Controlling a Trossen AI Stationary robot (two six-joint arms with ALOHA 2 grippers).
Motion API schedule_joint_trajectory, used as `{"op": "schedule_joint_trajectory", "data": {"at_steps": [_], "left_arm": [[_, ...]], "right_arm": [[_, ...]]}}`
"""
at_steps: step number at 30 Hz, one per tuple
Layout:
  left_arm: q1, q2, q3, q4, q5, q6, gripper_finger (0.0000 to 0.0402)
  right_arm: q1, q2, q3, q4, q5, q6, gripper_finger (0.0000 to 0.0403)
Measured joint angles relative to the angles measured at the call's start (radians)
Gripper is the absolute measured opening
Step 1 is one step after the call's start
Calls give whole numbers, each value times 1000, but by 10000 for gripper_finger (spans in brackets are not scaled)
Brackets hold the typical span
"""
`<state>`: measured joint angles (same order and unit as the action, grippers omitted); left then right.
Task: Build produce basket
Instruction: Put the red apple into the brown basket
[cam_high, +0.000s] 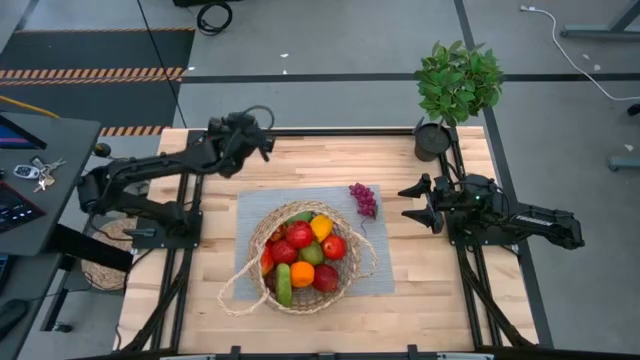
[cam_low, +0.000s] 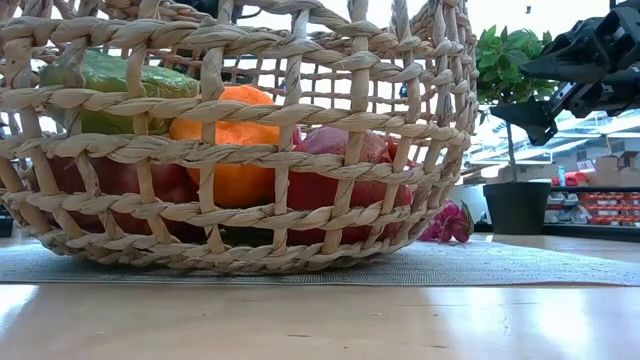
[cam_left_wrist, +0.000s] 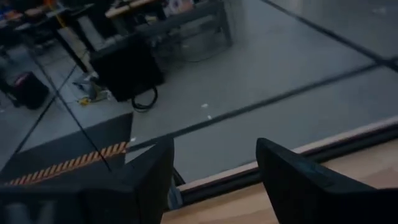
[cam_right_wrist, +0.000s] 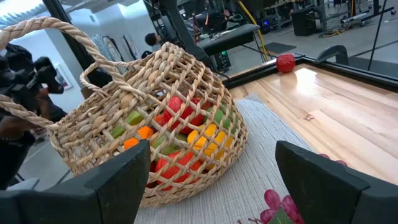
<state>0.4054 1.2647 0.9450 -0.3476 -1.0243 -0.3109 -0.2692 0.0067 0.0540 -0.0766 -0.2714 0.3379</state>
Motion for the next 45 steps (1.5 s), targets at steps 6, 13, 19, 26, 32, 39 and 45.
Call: {"op": "schedule_joint_trajectory", "data": {"at_steps": [6, 13, 19, 26, 32, 39, 45], "left_arm": [[157, 42, 72, -89, 202, 55, 215], [371, 113, 64, -193, 386, 53, 211], [460, 202, 64, -236, 440, 93, 250], [507, 320, 117, -347, 445, 118, 306], [550, 459, 245, -540, 445, 115, 313], [584, 595, 305, -719, 440, 109, 314], [584, 652, 305, -726, 435, 114, 314]], "right_arm": [[0, 0, 0, 0, 0, 0, 348], [0, 0, 0, 0, 0, 0, 348], [0, 0, 0, 0, 0, 0, 348], [0, 0, 0, 0, 0, 0, 348], [0, 0, 0, 0, 0, 0, 348], [0, 0, 0, 0, 0, 0, 348], [0, 0, 0, 0, 0, 0, 348]]}}
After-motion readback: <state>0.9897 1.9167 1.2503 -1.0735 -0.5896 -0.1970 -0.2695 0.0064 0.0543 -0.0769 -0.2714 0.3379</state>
